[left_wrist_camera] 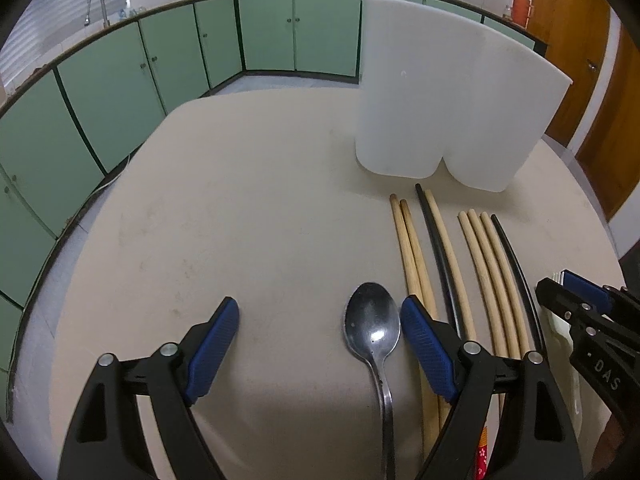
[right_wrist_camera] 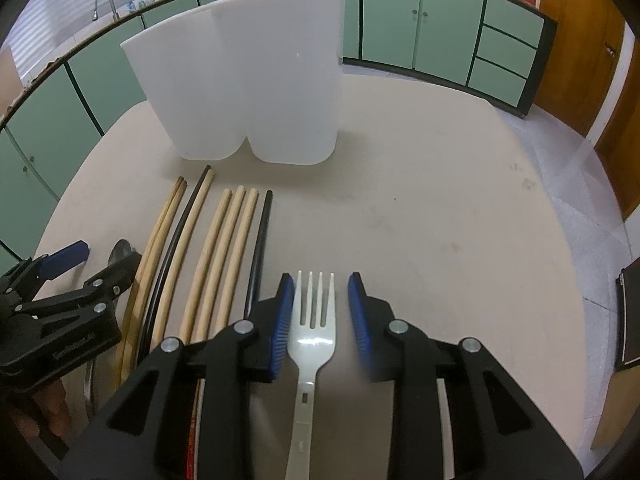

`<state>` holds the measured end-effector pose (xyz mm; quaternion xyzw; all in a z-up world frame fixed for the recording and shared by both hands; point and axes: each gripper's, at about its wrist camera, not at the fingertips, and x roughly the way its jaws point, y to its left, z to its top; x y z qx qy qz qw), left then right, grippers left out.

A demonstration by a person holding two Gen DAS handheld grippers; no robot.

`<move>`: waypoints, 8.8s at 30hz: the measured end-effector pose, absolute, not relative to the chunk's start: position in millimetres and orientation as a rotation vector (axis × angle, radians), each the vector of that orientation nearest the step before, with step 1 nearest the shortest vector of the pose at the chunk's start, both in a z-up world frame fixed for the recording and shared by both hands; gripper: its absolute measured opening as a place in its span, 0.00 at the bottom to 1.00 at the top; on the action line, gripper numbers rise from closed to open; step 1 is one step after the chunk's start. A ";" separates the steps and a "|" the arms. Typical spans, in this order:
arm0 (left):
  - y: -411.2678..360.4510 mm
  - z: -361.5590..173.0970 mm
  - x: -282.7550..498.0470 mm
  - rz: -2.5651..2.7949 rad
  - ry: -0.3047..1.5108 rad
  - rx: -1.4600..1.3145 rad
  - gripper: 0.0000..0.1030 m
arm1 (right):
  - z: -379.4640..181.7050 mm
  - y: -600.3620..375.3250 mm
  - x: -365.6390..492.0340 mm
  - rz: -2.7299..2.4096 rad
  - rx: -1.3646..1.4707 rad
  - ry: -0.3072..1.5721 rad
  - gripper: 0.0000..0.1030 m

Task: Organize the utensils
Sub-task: 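Lift the fork with the right gripper while the left gripper lifts the spoon toward the holder, then open the right gripper over the holder while the left gripper releases the spoon there, then withdraw both grippers back over the chopsticks, then grasp a black chopstick with the right gripper while the left gripper grasps a plain wooden chopstick, then lift the black chopstick with the right gripper while the left gripper carries the wooden one into the holder, then open the right gripper in the holder while the left gripper releases its chopstick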

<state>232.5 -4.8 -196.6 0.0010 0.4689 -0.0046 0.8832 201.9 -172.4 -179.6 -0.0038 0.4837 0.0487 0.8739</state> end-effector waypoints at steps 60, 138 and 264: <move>2.2 36.5 243.7 -0.266 0.204 -0.143 0.26 | 27.1 -220.4 270.1 0.244 0.145 0.303 0.19; -5.3 -180.1 45.4 -0.155 0.683 -0.035 0.70 | -189.2 -188.7 13.3 0.160 0.011 0.765 0.39; -11.5 52.3 244.1 -0.198 0.164 -0.118 0.07 | 73.5 -218.0 253.2 0.273 0.055 0.316 0.06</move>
